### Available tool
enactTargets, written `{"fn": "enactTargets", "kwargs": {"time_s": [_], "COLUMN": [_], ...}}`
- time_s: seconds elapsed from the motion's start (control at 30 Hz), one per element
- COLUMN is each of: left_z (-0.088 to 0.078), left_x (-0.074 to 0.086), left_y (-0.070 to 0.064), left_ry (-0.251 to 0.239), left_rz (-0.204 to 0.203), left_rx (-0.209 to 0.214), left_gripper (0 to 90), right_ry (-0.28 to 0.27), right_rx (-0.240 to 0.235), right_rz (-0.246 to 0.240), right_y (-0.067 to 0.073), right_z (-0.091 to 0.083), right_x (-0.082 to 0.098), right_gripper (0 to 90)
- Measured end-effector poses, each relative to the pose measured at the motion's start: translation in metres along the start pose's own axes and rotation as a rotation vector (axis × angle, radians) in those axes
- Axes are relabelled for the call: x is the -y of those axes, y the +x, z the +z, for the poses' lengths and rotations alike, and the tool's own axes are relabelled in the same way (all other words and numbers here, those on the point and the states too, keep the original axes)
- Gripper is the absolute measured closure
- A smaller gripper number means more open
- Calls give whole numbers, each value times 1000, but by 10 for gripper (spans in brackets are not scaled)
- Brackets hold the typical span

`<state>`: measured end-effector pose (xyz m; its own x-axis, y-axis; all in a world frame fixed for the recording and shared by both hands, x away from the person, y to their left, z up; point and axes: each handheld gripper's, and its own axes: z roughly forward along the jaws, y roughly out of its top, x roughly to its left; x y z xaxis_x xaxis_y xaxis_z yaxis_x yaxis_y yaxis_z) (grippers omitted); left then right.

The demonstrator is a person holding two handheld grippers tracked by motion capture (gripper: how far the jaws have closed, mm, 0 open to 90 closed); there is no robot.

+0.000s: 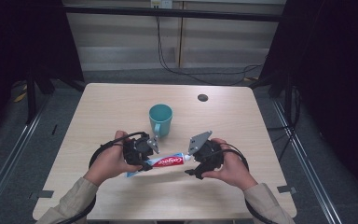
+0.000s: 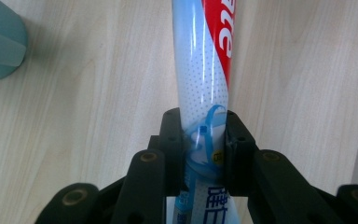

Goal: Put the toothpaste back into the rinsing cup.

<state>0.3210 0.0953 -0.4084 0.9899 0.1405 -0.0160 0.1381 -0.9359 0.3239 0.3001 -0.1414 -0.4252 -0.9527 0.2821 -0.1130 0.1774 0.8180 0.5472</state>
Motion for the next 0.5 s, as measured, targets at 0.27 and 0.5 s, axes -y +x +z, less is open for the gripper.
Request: {"fn": "enactTargets", "kwargs": {"time_s": [0.27,0.5], "left_z": [6,5], "left_x": [-7,-12], "left_y": [-1,-2], "left_ry": [4,3], "left_rz": [15,43], "left_rx": [6,13], "left_gripper": [735,735], "right_ry": [-1,8], "right_rx": [-35,-43], "right_rz": [-21,-24], "right_y": [-1,-3], "right_z": [5,6], "right_x": [-10,-16], "right_gripper": [263,275]}}
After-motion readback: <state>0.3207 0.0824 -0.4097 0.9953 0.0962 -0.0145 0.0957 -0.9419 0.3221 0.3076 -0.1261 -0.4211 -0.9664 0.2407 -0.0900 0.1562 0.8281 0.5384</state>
